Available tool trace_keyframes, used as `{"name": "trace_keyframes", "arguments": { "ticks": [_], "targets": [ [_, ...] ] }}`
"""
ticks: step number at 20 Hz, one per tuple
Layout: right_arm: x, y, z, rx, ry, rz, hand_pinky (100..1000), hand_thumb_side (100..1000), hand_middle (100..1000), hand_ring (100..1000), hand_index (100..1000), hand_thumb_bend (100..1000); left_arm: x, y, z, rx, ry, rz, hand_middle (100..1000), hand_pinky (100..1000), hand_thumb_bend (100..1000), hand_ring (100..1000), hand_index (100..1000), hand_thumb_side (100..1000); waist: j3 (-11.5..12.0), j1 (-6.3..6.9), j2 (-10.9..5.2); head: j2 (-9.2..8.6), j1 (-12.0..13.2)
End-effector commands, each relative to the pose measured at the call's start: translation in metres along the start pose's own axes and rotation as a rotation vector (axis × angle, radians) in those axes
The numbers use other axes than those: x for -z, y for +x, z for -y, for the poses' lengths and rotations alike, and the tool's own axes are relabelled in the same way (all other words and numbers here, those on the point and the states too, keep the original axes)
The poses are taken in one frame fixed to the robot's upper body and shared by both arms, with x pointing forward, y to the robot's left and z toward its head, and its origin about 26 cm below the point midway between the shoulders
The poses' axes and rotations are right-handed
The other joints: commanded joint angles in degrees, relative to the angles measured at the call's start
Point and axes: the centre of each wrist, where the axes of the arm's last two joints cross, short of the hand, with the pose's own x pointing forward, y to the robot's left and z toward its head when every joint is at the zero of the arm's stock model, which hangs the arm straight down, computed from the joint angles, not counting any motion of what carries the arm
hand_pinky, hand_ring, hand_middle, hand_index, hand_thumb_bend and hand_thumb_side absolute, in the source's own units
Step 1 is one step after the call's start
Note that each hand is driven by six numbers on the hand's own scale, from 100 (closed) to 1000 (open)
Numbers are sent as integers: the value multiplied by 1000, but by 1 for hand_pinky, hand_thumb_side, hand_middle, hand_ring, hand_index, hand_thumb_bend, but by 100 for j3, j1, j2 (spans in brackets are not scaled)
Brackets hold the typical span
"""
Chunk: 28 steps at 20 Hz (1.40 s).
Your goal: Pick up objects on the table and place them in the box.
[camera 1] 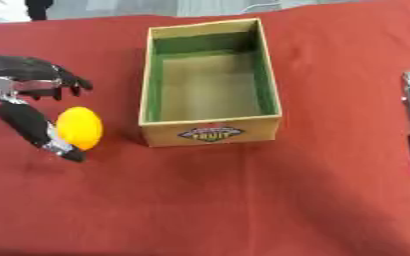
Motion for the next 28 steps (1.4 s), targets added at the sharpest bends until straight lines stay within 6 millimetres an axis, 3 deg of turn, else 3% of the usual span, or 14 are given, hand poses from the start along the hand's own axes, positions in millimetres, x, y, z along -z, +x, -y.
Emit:
{"name": "trace_keyframes", "arguments": {
  "ticks": [1,10,18,28],
  "targets": [
    [4,6,5,2,-6,27,777,1000,547,683,859,100,-2,-6,-6,18,4,-26,836,636,859,761,1000,648,-7,-8,-89,-61,16],
    [3,6,5,4,-7,25,778,1000,546,681,857,100,21,-17,1,23,-56,-81,841,640,860,779,1000,659,-34,-7,-71,-88,40],
    [4,6,6,5,-6,24,779,1000,546,681,852,100,27,-25,5,51,-77,-122,829,634,833,775,1000,598,-32,-10,-54,-94,47],
    [4,6,6,7,-8,24,780,1000,545,680,849,100,34,-30,11,39,-94,-128,711,585,807,702,973,626,-43,-16,-39,-120,70]
  ]
}}
